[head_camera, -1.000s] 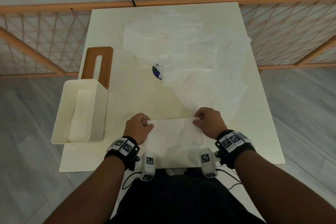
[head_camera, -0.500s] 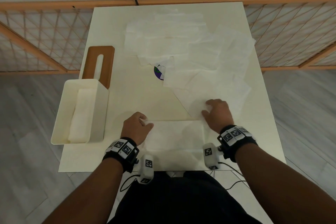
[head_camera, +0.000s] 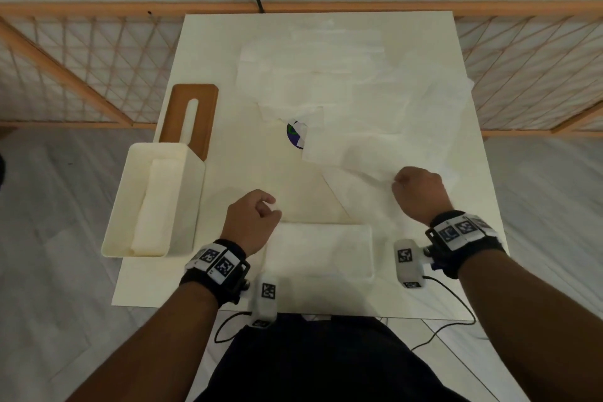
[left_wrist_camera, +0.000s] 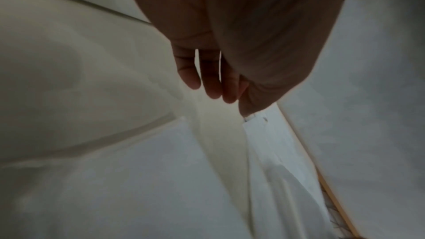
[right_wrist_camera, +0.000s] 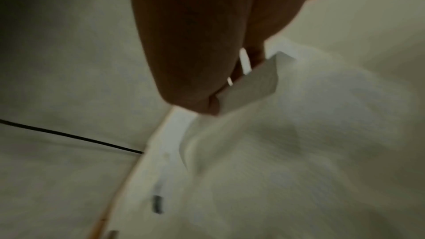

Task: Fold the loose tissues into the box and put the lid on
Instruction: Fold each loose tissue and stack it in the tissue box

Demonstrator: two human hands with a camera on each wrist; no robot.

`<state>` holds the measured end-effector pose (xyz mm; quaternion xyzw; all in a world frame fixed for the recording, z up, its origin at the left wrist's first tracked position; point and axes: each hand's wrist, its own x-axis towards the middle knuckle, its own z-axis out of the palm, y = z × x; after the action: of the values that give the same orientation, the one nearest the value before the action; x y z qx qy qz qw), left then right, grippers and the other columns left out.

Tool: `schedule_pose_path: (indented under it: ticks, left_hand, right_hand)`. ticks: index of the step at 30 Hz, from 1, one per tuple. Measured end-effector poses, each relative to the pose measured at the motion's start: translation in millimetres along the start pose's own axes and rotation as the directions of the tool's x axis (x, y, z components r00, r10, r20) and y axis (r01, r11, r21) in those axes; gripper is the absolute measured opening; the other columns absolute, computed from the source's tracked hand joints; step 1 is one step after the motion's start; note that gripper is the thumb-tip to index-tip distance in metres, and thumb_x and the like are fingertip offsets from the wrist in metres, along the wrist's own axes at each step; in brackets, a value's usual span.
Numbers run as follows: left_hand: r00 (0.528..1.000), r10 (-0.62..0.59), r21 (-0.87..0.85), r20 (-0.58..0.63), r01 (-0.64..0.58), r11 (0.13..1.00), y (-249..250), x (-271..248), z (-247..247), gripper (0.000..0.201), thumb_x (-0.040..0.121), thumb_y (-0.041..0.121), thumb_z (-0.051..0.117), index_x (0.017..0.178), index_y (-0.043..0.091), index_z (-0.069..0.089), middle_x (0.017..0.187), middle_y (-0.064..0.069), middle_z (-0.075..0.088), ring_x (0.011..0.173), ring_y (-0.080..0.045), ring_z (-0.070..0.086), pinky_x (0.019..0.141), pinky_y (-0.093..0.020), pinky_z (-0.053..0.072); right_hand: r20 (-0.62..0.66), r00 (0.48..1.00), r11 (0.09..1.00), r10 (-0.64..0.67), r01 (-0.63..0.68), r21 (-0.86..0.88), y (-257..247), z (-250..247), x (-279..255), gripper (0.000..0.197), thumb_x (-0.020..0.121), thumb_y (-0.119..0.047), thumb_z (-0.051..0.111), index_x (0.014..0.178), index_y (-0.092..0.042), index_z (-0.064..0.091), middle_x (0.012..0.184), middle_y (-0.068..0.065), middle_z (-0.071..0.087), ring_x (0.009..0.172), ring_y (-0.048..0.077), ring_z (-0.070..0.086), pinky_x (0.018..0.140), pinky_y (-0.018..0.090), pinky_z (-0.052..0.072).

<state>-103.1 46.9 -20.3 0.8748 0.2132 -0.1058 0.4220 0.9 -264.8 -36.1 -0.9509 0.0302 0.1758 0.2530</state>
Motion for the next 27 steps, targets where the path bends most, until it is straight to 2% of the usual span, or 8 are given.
schedule_pose_path:
  ticks: [3,7,9,12,17,20,23,27]
  left_hand:
    - [0.989,0.135,-0.058,0.055,-0.132,0.99,19,11,2,0.048,0.08,0.011,0.075,0.123,0.024,0.058,0.114,0.007,0.065,0.101,-0.009,0.06,0.09,-0.029,0.051]
    - [0.948,0.24,-0.175,0.21,-0.205,0.963,60,26,2,0.095,0.076,0.01,0.081,0.151,0.037,0.029,0.153,0.014,0.032,0.136,-0.005,0.035,0.111,-0.029,0.033]
    - [0.92,0.274,-0.221,0.282,-0.215,0.951,79,33,-1,0.094,0.074,0.01,0.083,0.147,0.042,0.034,0.156,0.017,0.029,0.139,-0.003,0.032,0.113,-0.029,0.03]
    - [0.898,0.278,-0.352,0.341,-0.153,0.923,99,38,-5,0.048,0.08,0.004,0.078,0.121,0.025,0.064,0.134,0.001,0.063,0.122,-0.014,0.06,0.11,-0.041,0.044]
    - [0.93,0.22,-0.559,0.295,-0.019,0.829,100,34,-18,0.017,0.087,0.006,0.07,0.103,0.012,0.072,0.107,-0.01,0.075,0.104,-0.03,0.07,0.096,-0.044,0.053]
    - [0.959,0.16,-0.599,0.235,0.013,0.801,90,33,-22,0.02,0.093,0.002,0.063,0.109,0.013,0.07,0.109,-0.005,0.075,0.104,-0.024,0.07,0.09,-0.038,0.052]
    - [0.975,0.117,-0.593,0.189,0.018,0.805,79,30,-21,0.044,0.092,0.007,0.067,0.134,0.016,0.055,0.121,-0.002,0.071,0.11,-0.02,0.068,0.096,-0.038,0.053]
    - [0.998,0.041,-0.49,0.047,-0.013,0.872,64,24,-22,0.087,0.086,0.026,0.077,0.146,0.056,0.022,0.124,-0.002,0.066,0.108,-0.019,0.067,0.093,-0.038,0.054]
  right_hand:
    - [0.202,0.974,0.992,-0.101,0.083,0.093,-27,-44,-14,0.007,0.09,-0.019,0.063,0.085,-0.017,0.068,0.085,-0.005,0.067,0.078,0.015,0.06,0.063,0.024,0.042]
    - [0.385,0.891,0.889,-0.241,0.044,0.455,-60,-90,-39,0.01,0.09,-0.008,0.065,0.08,-0.01,0.066,0.07,-0.001,0.059,0.06,0.01,0.051,0.058,0.024,0.039]
    - [0.425,0.859,0.797,-0.287,-0.032,0.604,-67,-99,-45,0.008,0.089,-0.004,0.063,0.082,-0.008,0.065,0.069,0.005,0.056,0.055,0.011,0.05,0.05,0.021,0.039]
    - [0.422,0.851,0.66,-0.313,-0.125,0.741,-68,-102,-48,0.011,0.089,0.0,0.058,0.082,-0.007,0.063,0.067,0.006,0.06,0.053,0.013,0.055,0.048,0.02,0.043]
    - [0.32,0.924,0.381,-0.208,-0.225,0.897,-55,-95,-51,0.026,0.099,-0.03,0.054,0.106,-0.011,0.071,0.099,0.01,0.07,0.084,0.023,0.068,0.075,0.039,0.055]
    - [0.376,0.894,0.306,-0.243,-0.297,0.905,-47,-72,-61,0.054,0.086,-0.043,0.07,0.131,-0.015,0.06,0.119,0.015,0.07,0.1,0.03,0.069,0.085,0.049,0.057]
    - [0.268,0.949,0.372,-0.166,-0.191,0.908,-53,-52,-67,0.07,0.084,-0.003,0.071,0.143,-0.022,0.041,0.108,0.017,0.074,0.099,0.03,0.072,0.077,0.039,0.06]
    - [0.113,0.989,0.472,-0.099,-0.054,0.88,-62,-44,-66,0.087,0.085,0.007,0.069,0.15,-0.036,0.031,0.1,0.02,0.074,0.095,0.03,0.074,0.08,0.039,0.059]
